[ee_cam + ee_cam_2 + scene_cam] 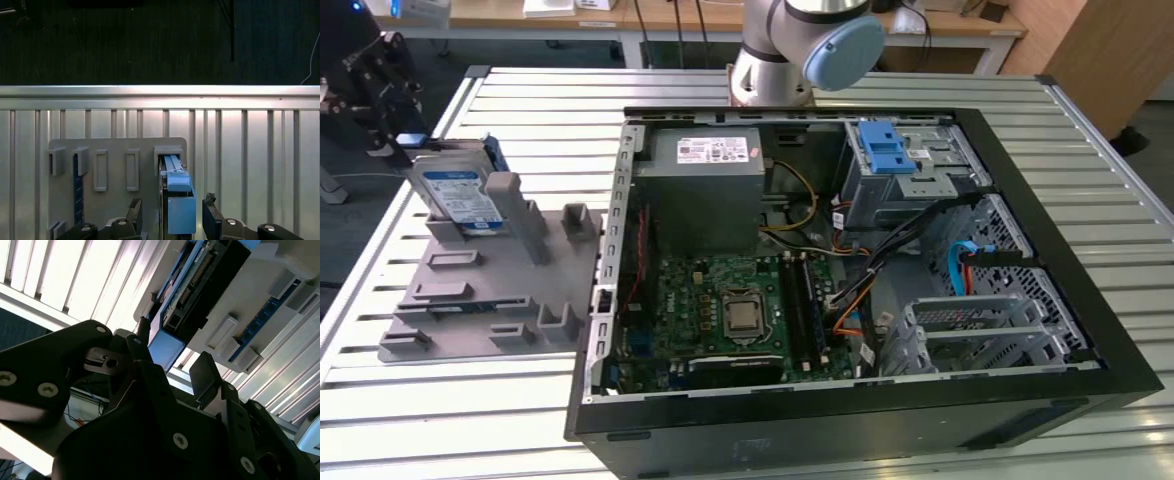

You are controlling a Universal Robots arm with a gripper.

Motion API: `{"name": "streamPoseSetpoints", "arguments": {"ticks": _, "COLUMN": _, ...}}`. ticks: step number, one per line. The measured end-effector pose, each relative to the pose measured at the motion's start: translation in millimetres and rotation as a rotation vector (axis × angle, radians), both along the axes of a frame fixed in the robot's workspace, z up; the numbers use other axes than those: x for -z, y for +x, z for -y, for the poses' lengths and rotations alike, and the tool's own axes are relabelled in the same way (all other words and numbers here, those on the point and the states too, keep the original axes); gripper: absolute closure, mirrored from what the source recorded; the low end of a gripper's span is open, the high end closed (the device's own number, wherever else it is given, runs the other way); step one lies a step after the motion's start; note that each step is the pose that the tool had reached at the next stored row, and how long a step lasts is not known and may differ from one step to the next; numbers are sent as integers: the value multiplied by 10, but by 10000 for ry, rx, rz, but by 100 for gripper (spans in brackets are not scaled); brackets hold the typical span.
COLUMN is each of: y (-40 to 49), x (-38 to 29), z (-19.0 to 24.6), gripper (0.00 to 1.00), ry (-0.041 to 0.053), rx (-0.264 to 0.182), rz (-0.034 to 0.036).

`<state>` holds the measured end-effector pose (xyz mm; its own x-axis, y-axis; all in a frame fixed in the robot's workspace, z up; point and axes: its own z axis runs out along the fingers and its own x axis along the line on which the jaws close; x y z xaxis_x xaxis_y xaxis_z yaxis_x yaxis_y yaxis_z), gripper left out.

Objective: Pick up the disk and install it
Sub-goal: 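Pick up the disk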

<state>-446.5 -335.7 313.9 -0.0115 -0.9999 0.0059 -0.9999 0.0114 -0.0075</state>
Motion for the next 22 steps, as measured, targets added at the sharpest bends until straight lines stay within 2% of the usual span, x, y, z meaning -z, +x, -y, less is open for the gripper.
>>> {"name": "streamPoseSetpoints", "arguments": {"ticks": 8, "y": -2, "x": 31, "z": -1, "gripper": 41, "ry": 1, "rx": -1, "rz": 1}}
{"name": "streamPoseSetpoints", "arguments": {"ticks": 13, "y": -12, "x": 88, "z": -15, "gripper": 41, "ry": 0, "rx": 0, "rz": 1}}
{"name": "streamPoseSetpoints", "arguments": {"ticks": 19, "y": -29, "x": 162, "z": -57, "gripper": 41, "ry": 0, "rx": 217, "rz": -5}}
{"name": "streamPoseSetpoints", "arguments": {"ticks": 22, "y": -29, "x": 189, "z": -58, "gripper": 41, "ry": 0, "rx": 253, "rz": -8}}
